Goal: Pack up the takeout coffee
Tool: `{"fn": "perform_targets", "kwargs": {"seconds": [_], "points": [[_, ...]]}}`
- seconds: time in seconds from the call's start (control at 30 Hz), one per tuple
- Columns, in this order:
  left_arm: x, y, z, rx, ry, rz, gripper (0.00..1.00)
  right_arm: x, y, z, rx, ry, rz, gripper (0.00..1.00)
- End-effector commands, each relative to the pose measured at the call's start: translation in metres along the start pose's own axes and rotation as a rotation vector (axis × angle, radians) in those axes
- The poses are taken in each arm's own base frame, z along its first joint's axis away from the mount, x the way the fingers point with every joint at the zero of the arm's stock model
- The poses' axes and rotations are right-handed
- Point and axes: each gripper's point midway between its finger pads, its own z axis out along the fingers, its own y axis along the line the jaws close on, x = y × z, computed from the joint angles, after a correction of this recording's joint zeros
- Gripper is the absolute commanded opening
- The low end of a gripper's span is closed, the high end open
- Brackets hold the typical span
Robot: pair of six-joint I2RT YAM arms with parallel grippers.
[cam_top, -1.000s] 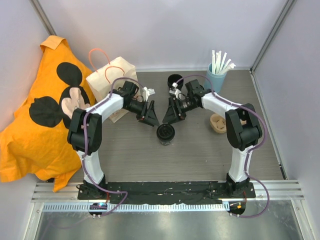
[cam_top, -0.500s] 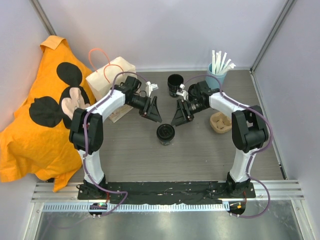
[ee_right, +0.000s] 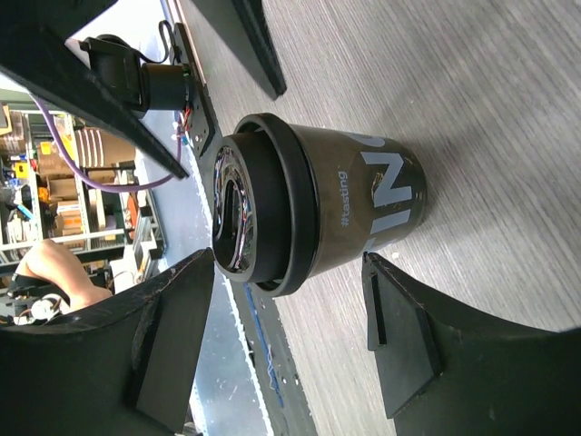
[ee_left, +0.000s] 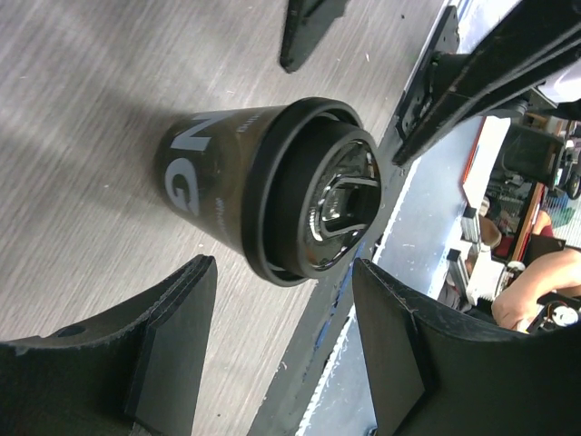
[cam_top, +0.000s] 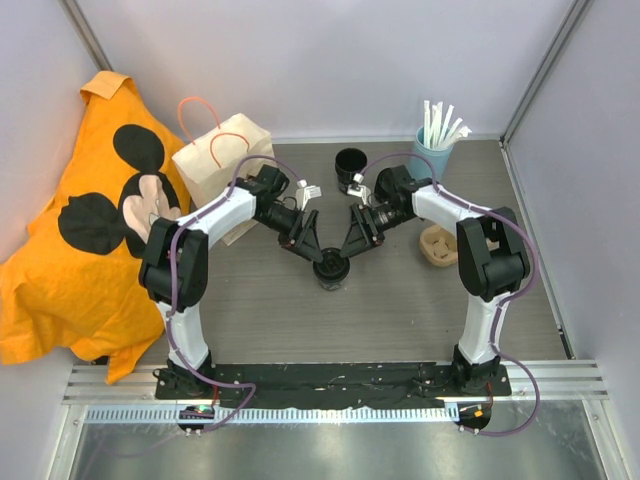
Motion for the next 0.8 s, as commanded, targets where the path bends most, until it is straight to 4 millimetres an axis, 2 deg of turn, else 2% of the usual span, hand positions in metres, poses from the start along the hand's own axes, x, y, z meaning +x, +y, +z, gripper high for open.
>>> {"fn": "perform_targets", "kwargs": {"seconds": [0.0,0.43,0.77], "points": [[-0.003,-0.024,-0.009,0.02,-0.022,0.065,0.65,-0.014,0.004,0.002,-0.016,-0.008,-0.064,0.72],[0.002,-0.02,-0.001,0.004,0.004,0.061,0.65,-0.027,-0.004,0.015,-0.021,0.001,-0.089,0.71],[0.007,-0.005,0.006,-0.068,0.04,0.053,0.65,-0.026,0.0,0.019,-0.045,0.008,-0.088,0.63]]}}
